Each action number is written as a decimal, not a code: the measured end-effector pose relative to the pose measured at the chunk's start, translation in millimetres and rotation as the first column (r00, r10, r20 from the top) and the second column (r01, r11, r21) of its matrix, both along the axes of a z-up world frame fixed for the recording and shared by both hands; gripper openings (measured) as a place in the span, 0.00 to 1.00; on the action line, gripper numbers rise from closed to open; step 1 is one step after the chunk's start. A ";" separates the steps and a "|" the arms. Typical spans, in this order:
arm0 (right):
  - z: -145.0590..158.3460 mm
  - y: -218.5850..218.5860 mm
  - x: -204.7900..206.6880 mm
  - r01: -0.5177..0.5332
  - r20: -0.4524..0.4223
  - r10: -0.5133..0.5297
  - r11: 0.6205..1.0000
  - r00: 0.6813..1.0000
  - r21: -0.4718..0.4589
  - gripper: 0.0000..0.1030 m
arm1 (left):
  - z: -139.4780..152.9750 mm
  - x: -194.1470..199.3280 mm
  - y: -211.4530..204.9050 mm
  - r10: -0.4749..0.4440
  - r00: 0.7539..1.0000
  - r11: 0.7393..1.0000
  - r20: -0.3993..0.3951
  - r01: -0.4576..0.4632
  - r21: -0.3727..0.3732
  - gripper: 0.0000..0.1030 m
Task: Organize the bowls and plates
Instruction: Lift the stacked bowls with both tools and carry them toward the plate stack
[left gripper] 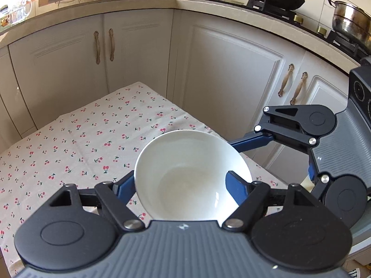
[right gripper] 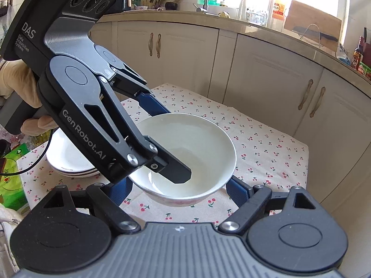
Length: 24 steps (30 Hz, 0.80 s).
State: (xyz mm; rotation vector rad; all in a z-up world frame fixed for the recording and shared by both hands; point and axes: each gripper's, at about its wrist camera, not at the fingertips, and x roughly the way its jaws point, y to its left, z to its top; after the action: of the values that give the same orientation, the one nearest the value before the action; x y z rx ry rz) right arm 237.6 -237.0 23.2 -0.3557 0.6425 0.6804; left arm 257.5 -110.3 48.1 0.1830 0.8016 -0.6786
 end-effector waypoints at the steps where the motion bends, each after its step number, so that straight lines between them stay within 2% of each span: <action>1: 1.8 -1.1 -8.6 0.004 0.006 -0.004 1.000 1.000 0.000 0.88 | 1.8 -5.8 -0.8 -0.005 1.000 1.000 0.002 0.005 -0.002 0.78; 12: -6.4 -11.3 -69.5 0.025 -0.001 -0.025 1.000 1.000 0.005 0.88 | -8.2 -64.3 -10.3 -0.046 0.999 0.999 -0.013 0.046 -0.003 0.79; 19: -20.9 -12.5 -85.7 0.037 -0.031 -0.036 0.999 0.999 0.024 0.88 | -22.6 -79.3 -11.2 -0.048 0.999 0.999 -0.026 0.048 -0.003 0.80; 24: -33.6 -10.8 -92.7 0.039 -0.035 -0.039 0.999 0.999 0.001 0.88 | -35.4 -83.1 -11.8 -0.044 0.998 0.999 -0.048 0.044 -0.010 0.80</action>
State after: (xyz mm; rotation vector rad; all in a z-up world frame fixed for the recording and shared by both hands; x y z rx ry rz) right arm 144.9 -247.8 -10.4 -0.3294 0.6809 0.6509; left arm 174.4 -122.2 12.7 0.1772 0.8427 -0.7304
